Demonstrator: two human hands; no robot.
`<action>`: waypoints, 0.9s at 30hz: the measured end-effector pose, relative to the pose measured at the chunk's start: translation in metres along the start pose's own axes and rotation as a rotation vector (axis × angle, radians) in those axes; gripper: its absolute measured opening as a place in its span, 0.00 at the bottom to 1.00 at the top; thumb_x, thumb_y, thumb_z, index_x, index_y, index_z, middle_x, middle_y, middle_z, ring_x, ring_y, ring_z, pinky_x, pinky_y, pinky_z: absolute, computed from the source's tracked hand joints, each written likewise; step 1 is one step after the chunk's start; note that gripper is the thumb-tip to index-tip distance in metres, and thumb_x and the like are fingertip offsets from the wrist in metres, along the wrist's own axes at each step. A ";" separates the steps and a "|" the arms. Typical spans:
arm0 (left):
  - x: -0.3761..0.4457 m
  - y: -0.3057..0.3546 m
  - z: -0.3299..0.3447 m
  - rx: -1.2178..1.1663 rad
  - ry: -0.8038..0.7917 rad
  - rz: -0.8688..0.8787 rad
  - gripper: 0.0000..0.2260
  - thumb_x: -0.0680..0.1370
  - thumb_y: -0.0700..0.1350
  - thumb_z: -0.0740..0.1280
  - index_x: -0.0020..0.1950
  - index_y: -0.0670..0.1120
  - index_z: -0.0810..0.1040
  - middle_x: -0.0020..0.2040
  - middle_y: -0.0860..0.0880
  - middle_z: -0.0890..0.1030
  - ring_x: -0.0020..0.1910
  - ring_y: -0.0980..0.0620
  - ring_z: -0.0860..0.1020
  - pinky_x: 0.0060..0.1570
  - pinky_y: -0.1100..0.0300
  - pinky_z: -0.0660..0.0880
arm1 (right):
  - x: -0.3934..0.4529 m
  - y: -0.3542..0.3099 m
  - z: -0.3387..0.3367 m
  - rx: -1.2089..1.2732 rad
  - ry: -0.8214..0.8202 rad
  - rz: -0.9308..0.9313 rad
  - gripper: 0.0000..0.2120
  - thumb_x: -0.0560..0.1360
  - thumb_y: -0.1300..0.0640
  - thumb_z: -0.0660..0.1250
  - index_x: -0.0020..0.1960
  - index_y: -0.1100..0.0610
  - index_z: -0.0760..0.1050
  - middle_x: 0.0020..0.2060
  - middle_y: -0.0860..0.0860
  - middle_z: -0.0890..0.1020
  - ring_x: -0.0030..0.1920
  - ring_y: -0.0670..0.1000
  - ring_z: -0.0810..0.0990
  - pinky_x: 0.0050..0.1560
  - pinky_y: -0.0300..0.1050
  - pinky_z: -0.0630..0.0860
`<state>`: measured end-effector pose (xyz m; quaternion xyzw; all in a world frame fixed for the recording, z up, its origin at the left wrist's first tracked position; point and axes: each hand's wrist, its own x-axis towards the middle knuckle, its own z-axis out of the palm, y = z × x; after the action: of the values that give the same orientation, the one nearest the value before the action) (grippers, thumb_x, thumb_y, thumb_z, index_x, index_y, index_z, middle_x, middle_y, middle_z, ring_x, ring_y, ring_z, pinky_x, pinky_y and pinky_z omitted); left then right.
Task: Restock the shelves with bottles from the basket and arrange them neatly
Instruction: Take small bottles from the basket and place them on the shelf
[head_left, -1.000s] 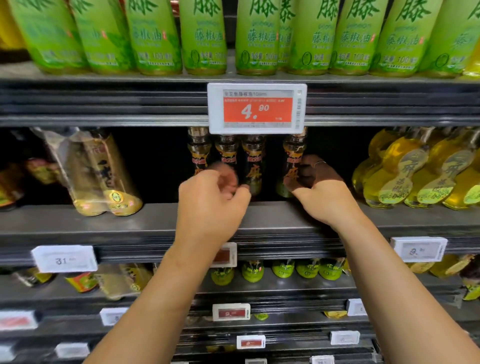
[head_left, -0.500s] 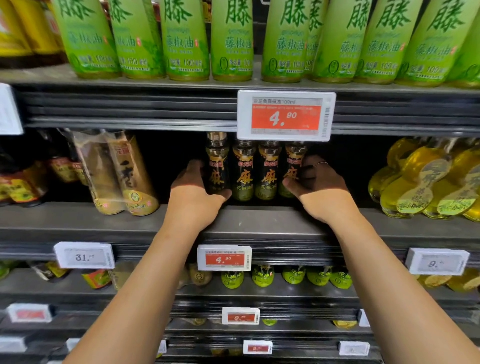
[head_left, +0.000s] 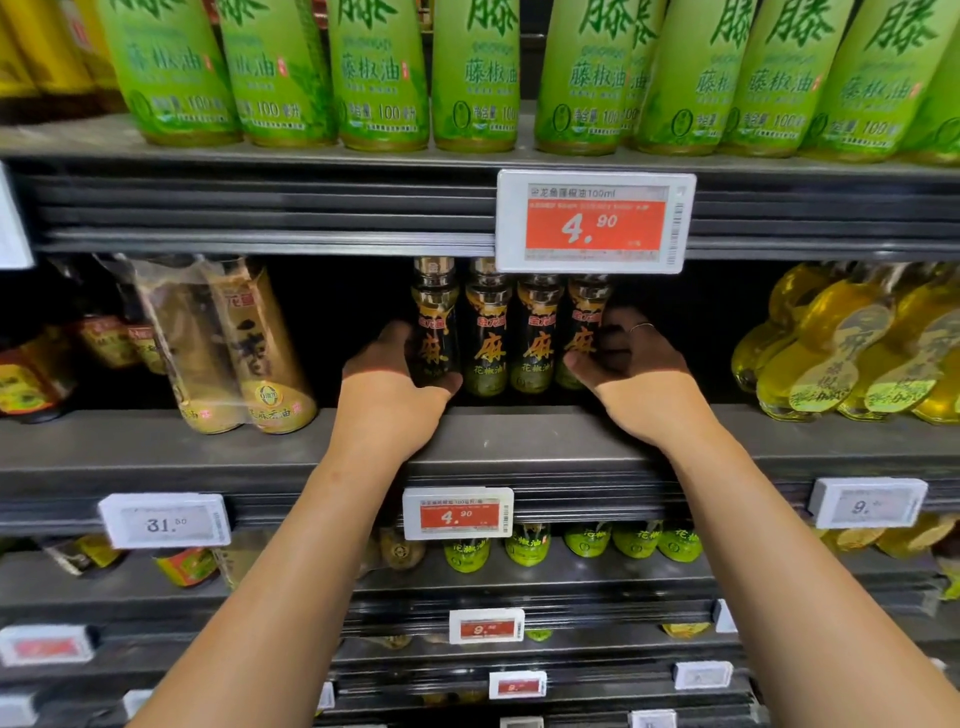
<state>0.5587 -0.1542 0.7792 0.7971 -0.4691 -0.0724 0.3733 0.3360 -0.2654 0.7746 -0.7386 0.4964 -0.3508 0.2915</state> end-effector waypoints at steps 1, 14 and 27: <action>0.000 0.000 -0.001 0.001 -0.008 0.004 0.29 0.74 0.56 0.75 0.71 0.49 0.72 0.66 0.46 0.79 0.64 0.43 0.77 0.61 0.50 0.77 | -0.001 -0.001 0.000 -0.001 -0.001 0.006 0.22 0.73 0.47 0.76 0.62 0.39 0.69 0.47 0.34 0.78 0.50 0.41 0.80 0.59 0.45 0.76; -0.024 -0.038 -0.030 -0.186 -0.073 0.121 0.16 0.73 0.59 0.74 0.46 0.48 0.77 0.41 0.54 0.81 0.41 0.61 0.78 0.36 0.63 0.72 | -0.090 -0.001 -0.023 -0.318 0.151 0.004 0.18 0.76 0.51 0.73 0.64 0.51 0.76 0.53 0.45 0.82 0.54 0.44 0.81 0.60 0.40 0.76; -0.133 0.014 0.015 -0.804 -0.628 0.406 0.11 0.74 0.39 0.72 0.51 0.53 0.81 0.44 0.49 0.85 0.46 0.50 0.84 0.48 0.62 0.81 | -0.241 0.104 -0.067 -0.153 0.381 0.211 0.10 0.75 0.59 0.72 0.55 0.50 0.79 0.49 0.44 0.84 0.51 0.41 0.82 0.54 0.35 0.77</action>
<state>0.4688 -0.0591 0.7469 0.4252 -0.6376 -0.4070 0.4970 0.1641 -0.0798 0.6779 -0.6228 0.6421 -0.4131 0.1707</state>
